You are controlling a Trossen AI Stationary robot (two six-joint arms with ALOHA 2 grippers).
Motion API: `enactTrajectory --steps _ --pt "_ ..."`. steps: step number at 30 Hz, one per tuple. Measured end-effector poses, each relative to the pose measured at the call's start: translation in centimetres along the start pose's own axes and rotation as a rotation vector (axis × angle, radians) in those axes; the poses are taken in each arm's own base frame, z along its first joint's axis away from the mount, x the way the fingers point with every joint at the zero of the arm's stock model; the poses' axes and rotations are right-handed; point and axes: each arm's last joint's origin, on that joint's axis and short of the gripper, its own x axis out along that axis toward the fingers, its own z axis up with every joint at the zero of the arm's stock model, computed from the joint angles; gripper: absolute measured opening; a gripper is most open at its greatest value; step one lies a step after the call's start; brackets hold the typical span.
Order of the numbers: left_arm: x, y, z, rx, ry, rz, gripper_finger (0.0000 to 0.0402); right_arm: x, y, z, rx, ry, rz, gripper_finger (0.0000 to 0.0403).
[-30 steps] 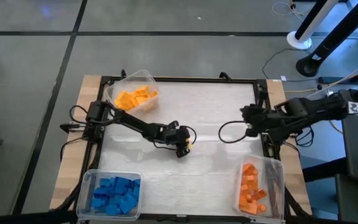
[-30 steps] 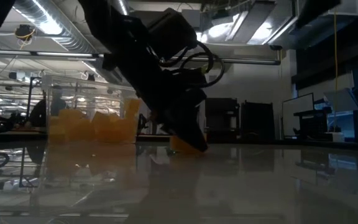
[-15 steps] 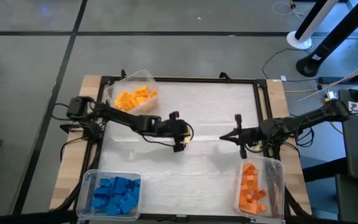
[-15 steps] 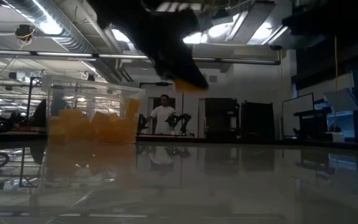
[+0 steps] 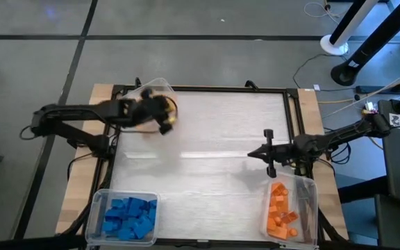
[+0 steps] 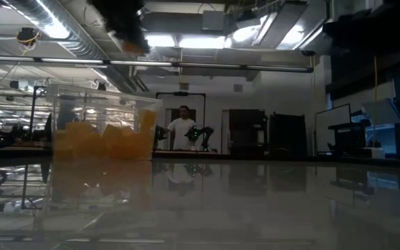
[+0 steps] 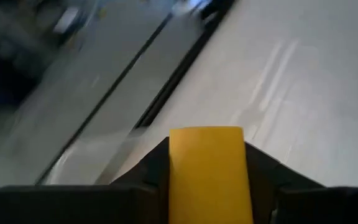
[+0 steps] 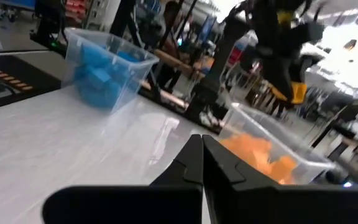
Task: Sort blocks
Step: Put the yellow game piece into the top transparent bin, then adjust the top transparent bin to the top left part of the table
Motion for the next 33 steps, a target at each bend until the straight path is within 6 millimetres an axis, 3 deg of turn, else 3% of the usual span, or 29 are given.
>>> enactTrajectory --steps 7,13,22,27,33 --pt "0.3 4.9 -2.8 -0.100 0.258 0.163 0.0135 -0.4 0.0 -0.2 -0.033 -0.040 -0.017 0.0001" --pt "2.1 6.7 -3.6 -0.108 0.374 0.239 0.0159 -0.4 0.1 -0.2 -0.031 -0.037 -0.015 0.0001" --pt "2.8 7.3 -3.8 -0.104 0.402 0.258 0.0165 -0.4 0.1 -0.2 -0.069 -0.041 -0.004 0.0001" --pt "0.8 7.1 -3.2 -0.129 0.298 0.229 0.0161 -0.4 0.1 -0.2 -0.070 -0.045 -0.005 0.0001" --pt "-2.2 5.6 -2.9 -0.141 0.186 0.077 0.0161 -0.2 0.1 -0.2 -0.050 -0.057 -0.015 0.0001"
